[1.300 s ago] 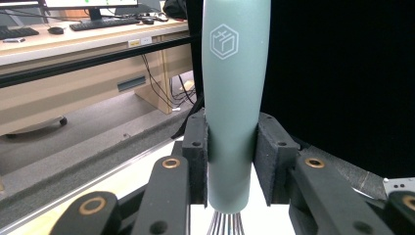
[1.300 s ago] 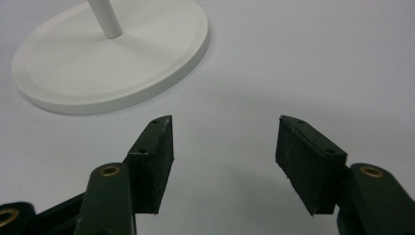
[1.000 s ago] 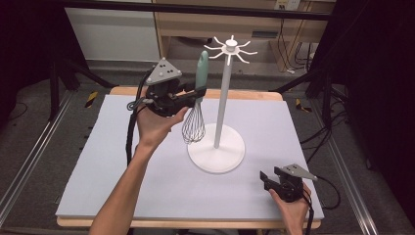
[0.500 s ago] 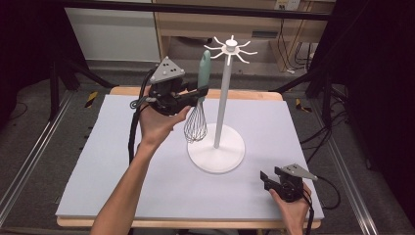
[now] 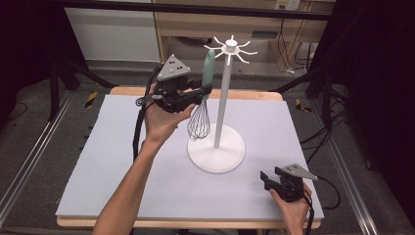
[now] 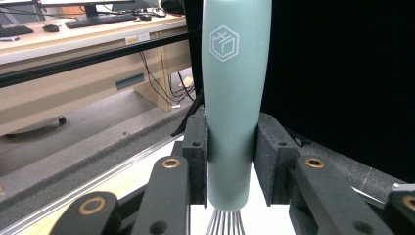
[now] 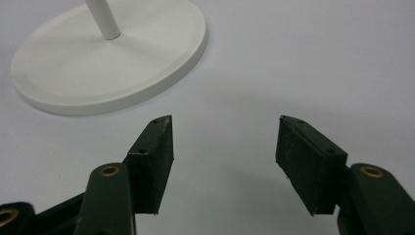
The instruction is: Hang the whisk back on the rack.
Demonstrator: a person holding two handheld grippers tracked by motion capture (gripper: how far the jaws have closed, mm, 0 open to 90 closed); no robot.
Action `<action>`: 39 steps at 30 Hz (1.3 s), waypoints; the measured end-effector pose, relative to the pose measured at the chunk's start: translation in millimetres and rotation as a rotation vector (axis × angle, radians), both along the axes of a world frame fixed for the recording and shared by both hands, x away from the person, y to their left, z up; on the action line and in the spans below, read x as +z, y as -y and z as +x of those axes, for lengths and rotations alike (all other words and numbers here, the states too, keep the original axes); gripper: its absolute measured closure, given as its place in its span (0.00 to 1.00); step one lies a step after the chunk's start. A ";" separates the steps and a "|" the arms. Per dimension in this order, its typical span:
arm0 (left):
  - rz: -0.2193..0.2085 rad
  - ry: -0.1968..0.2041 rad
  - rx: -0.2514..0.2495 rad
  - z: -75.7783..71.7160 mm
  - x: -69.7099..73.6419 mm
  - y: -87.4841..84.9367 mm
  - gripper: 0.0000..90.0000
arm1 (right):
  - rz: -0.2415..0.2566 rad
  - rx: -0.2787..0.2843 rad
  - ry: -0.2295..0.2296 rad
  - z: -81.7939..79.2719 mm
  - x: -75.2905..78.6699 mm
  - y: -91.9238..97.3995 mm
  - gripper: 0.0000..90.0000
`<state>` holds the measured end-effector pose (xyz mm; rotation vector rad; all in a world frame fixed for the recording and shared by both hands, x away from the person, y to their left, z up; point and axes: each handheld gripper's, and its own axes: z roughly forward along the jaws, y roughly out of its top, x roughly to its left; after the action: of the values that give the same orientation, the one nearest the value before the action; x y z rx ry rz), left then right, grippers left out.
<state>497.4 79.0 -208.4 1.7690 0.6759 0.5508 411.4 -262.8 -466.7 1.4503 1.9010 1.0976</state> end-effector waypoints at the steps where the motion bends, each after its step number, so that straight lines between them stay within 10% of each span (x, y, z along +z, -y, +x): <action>1: 0.000 0.000 0.000 0.0 0.0 0.0 0.76 | 0.000 0.001 0.001 0.0 0.0 0.0 0.44; 39: -0.011 0.064 0.029 7.5 -17.1 12.2 0.71 | 0.001 0.004 -0.005 0.6 -0.5 -1.1 0.43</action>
<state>504.9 66.8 -225.5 1.7265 0.6594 0.6199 412.1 -261.7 -467.2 1.4517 1.9085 1.0981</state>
